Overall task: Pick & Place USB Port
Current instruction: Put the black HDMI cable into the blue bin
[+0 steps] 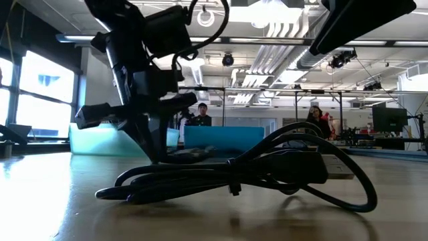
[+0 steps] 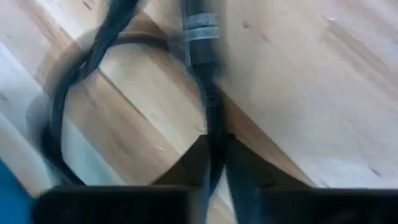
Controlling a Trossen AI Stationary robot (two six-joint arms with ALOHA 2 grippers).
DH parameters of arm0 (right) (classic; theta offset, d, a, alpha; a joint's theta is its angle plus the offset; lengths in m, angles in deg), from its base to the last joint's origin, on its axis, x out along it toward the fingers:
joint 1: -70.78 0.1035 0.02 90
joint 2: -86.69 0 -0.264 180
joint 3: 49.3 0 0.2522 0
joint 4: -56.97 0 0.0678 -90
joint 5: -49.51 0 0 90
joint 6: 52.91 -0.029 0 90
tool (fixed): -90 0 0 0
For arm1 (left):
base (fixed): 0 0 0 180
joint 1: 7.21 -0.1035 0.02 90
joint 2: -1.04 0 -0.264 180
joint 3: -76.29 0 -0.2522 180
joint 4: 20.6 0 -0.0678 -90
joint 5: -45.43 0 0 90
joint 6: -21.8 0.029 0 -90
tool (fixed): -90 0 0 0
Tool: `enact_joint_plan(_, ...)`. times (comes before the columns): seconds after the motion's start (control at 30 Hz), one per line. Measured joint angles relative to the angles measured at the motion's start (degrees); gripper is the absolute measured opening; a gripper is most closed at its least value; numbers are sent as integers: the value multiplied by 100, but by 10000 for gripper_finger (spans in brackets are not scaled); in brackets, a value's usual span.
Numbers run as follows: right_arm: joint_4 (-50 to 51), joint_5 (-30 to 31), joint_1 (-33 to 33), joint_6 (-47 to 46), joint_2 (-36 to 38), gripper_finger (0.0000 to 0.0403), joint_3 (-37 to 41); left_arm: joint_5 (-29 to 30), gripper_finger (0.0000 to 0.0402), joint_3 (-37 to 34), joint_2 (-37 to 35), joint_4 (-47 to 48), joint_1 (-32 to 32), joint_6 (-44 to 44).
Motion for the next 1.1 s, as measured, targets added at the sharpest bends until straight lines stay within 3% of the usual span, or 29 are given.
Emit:
enact_joint_plan(0.2, 0, 57, 0, 13, 0, 139, 0, 262, 16, -4, 17, -210, 62, -187)
enact_joint_plan(0.3, -56, 369, 15, 242, 0, 139, 0, 586, 9, 71, 44, -316, 253, -222)
enact_joint_plan(0.47, -257, 1536, 206, 992, 0, 139, 0, 1658, 7, 475, 50, -138, 909, -178)
enact_joint_plan(0.63, -411, 3137, 445, 1123, 8, 139, 0, 3238, 6, 1417, 42, 1276, 1622, -69)
enact_joint_plan(0.7, -519, 3364, 504, 1022, 55, 139, -15, 3625, 6, 1759, 42, 1682, 1840, -70)
enact_joint_plan(0.9, -1480, 2201, 494, 1440, 306, 139, -57, 4728, 6, 2530, 34, 1887, 2485, 24)
enact_joint_plan(1.0, -1967, 1691, 492, 2268, 313, 139, -57, 4716, 6, 2818, 31, 1694, 2708, 234)
enact_joint_plan(1.1, -2395, 1566, 492, 2950, 313, 139, -57, 4500, 6, 2998, 28, 1497, 2834, 443)
